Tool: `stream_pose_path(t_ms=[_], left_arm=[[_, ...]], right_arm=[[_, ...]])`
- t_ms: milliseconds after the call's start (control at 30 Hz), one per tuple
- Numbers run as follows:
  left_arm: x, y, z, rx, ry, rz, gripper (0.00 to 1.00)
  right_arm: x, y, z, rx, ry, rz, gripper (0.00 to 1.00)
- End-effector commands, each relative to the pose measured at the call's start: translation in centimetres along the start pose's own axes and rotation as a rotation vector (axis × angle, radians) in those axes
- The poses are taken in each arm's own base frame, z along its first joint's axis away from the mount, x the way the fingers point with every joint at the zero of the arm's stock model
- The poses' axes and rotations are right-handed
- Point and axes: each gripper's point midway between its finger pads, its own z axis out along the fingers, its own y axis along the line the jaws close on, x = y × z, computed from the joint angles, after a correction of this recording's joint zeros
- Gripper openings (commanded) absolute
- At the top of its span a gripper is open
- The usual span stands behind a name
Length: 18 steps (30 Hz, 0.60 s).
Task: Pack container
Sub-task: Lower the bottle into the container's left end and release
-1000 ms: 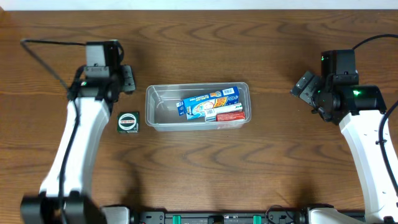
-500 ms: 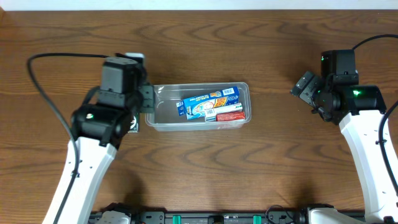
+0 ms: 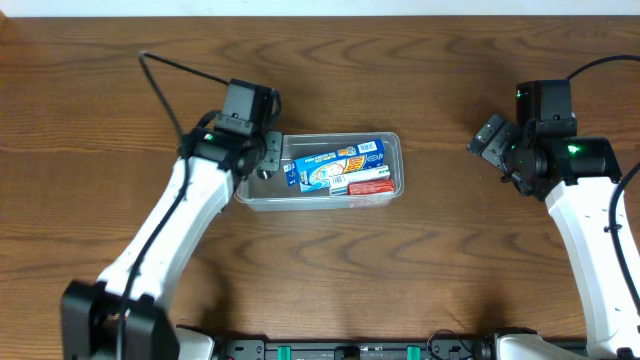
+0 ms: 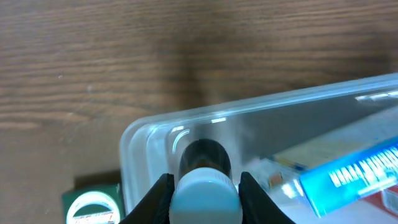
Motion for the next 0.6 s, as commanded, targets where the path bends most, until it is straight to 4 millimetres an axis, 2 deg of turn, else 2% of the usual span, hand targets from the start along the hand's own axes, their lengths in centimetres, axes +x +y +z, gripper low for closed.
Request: stream_pose_path(t_ms=[0, 167, 267, 433, 500, 567], left_arm=[[-0.8, -0.2, 0.7, 0.000, -0.015, -0.007, 0.20], [-0.6, -0.3, 1.7, -0.003, 0.004, -0.006, 0.23], [-0.7, -0.3, 1.5, -0.002, -0.003, -0.007, 0.35], [-1.3, -0.3, 0.3, 0.003, -0.037, -0.010, 0.66], [-1.8, -0.3, -0.8, 0.009, -0.068, -0.027, 0.72], [-2.2, -0.2, -2.2, 0.013, -0.099, -0.035, 0.74]], right_arm=[[-0.4, -0.2, -0.2, 0.003, -0.012, 0.020, 0.99], [-0.4, -0.2, -0.2, 0.003, -0.012, 0.020, 0.99], [-0.4, -0.2, -0.2, 0.003, -0.012, 0.020, 0.99], [-0.4, -0.2, -0.2, 0.003, -0.011, 0.020, 0.99], [-0.4, -0.2, -0.2, 0.003, -0.012, 0.020, 0.99], [-0.4, -0.2, -0.2, 0.003, -0.012, 0.020, 0.99]])
